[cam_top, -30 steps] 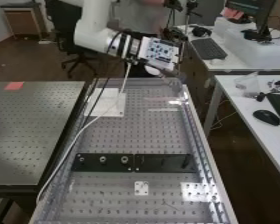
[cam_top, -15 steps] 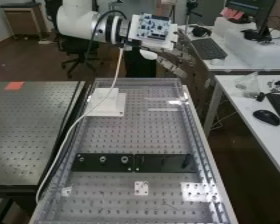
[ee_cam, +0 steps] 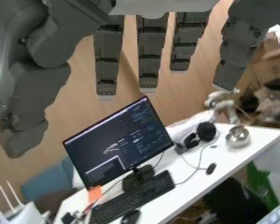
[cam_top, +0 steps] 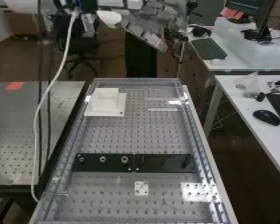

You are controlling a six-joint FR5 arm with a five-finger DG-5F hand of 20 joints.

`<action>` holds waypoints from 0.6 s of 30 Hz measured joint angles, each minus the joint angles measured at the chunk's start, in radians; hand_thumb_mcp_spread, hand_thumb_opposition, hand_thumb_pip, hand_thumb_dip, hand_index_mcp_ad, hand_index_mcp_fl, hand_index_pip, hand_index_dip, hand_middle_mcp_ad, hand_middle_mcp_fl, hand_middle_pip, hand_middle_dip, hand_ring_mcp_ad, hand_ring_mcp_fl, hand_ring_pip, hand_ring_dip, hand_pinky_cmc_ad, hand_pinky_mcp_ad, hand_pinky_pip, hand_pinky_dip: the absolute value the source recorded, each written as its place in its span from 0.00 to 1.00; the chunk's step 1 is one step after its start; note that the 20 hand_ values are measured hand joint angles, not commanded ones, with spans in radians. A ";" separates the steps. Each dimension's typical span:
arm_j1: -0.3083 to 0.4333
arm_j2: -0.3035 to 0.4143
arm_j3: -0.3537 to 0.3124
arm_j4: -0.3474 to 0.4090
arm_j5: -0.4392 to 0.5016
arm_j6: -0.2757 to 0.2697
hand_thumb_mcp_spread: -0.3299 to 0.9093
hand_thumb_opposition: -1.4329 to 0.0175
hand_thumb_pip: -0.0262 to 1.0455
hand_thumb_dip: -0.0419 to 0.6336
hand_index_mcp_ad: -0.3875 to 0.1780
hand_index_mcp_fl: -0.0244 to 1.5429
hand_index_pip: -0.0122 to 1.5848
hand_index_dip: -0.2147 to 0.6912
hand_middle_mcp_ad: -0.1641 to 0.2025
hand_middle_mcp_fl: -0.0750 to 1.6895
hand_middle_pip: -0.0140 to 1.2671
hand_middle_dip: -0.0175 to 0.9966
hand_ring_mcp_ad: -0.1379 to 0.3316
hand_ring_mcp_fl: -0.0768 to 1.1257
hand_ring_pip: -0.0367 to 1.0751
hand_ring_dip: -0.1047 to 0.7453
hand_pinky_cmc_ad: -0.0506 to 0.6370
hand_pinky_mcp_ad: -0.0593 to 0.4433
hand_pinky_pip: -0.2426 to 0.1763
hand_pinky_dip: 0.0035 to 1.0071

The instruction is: Grab the chopstick and place it in the clear container

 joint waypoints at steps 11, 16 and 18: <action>-0.007 0.085 -0.013 -0.129 -0.082 -0.364 0.42 0.52 0.43 0.20 0.30 0.27 0.02 0.65 0.53 0.18 0.09 0.34 0.50 0.09 0.12 0.41 0.82 0.90 0.58 0.20; -0.007 0.087 0.002 -0.183 -0.072 -0.403 0.39 0.52 0.47 0.17 0.29 0.26 0.02 0.64 0.53 0.17 0.10 0.32 0.50 0.09 0.12 0.39 0.82 0.90 0.58 0.17; -0.015 0.090 0.003 -0.180 -0.082 -0.412 0.38 0.52 0.47 0.16 0.29 0.25 0.02 0.63 0.52 0.17 0.10 0.32 0.49 0.09 0.12 0.39 0.82 0.90 0.58 0.17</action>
